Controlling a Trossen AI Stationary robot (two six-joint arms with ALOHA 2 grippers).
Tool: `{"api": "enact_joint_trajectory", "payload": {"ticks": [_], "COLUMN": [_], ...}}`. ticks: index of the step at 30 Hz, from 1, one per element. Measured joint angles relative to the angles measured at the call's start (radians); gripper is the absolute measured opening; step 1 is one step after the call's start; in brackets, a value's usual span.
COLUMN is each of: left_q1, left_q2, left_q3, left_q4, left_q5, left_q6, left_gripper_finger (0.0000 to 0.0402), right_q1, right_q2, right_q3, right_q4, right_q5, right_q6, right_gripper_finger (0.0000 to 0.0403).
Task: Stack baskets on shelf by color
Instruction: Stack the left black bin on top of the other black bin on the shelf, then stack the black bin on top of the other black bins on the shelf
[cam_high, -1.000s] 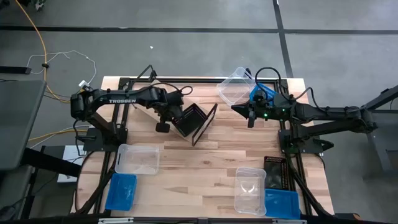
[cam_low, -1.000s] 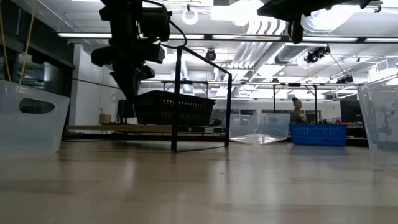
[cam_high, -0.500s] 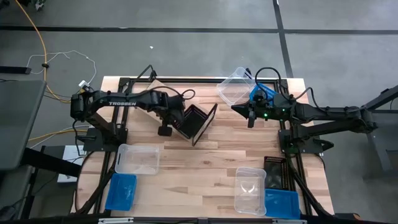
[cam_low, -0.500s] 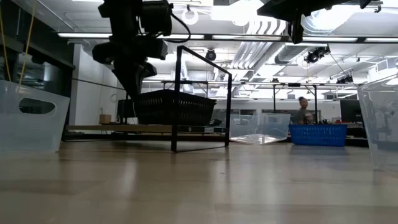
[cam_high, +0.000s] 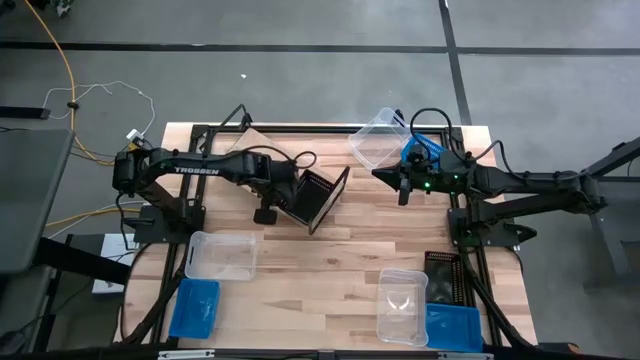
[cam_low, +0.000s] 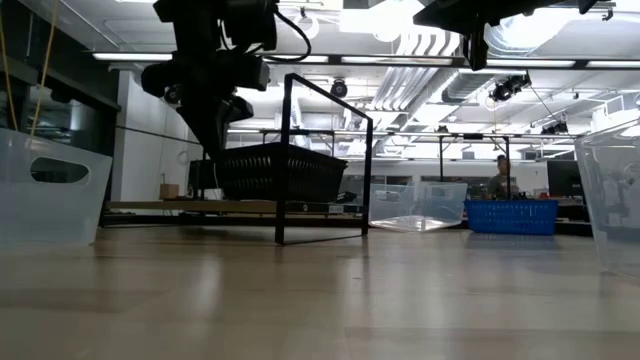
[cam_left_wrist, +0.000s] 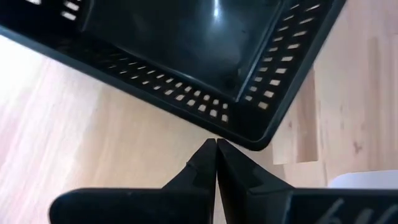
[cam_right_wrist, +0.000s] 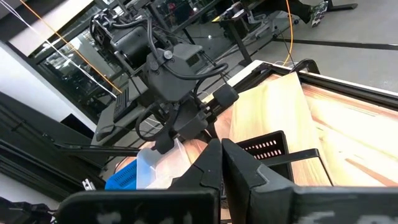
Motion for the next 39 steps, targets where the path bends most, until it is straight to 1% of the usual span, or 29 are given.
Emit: {"api": "enact_joint_trajectory", "payload": {"ticks": [2, 6, 8, 12, 16, 19, 23, 31, 39], "left_q1": [0.004, 0.038, 0.063, 0.109, 0.130, 0.126, 0.114, 0.108, 0.108], "left_q2": [-0.004, -0.065, -0.114, -0.240, -0.388, -0.490, -0.583, -0.697, -0.737], "left_q3": [0.000, 0.000, 0.000, 0.000, 0.000, 0.001, 0.001, 0.001, 0.001], "left_q4": [-0.003, -0.012, -0.013, 0.018, 0.133, 0.254, 0.337, 0.353, 0.357], "left_q5": [-0.021, -0.030, -0.036, -0.036, -0.002, 0.013, 0.019, 0.016, 0.016], "left_q6": [0.001, 0.024, 0.016, -0.050, -0.147, -0.212, -0.235, -0.261, -0.280], "left_gripper_finger": [0.0000, 0.0000, 0.0000, 0.0000, 0.0000, 0.0000, 0.0000, 0.0000, 0.0000], "right_q1": [0.000, 0.000, 0.000, 0.000, 0.000, 0.000, 0.000, 0.000, 0.000], "right_q2": [0.000, 0.000, 0.000, 0.000, 0.000, 0.000, 0.000, 0.000, 0.000], "right_q3": [0.000, 0.000, 0.000, 0.000, 0.000, 0.000, 0.000, 0.000, 0.000], "right_q4": [0.000, 0.000, 0.000, -0.001, -0.001, -0.001, -0.001, -0.001, -0.001], "right_q5": [0.000, 0.000, 0.000, 0.000, 0.000, 0.000, 0.000, 0.001, 0.003], "right_q6": [0.000, 0.000, 0.000, 0.000, 0.000, 0.000, 0.000, -0.006, -0.016], "right_gripper_finger": [0.0000, 0.0000, 0.0000, 0.0000, 0.0000, 0.0000, 0.0000, 0.0000, 0.0000]}}
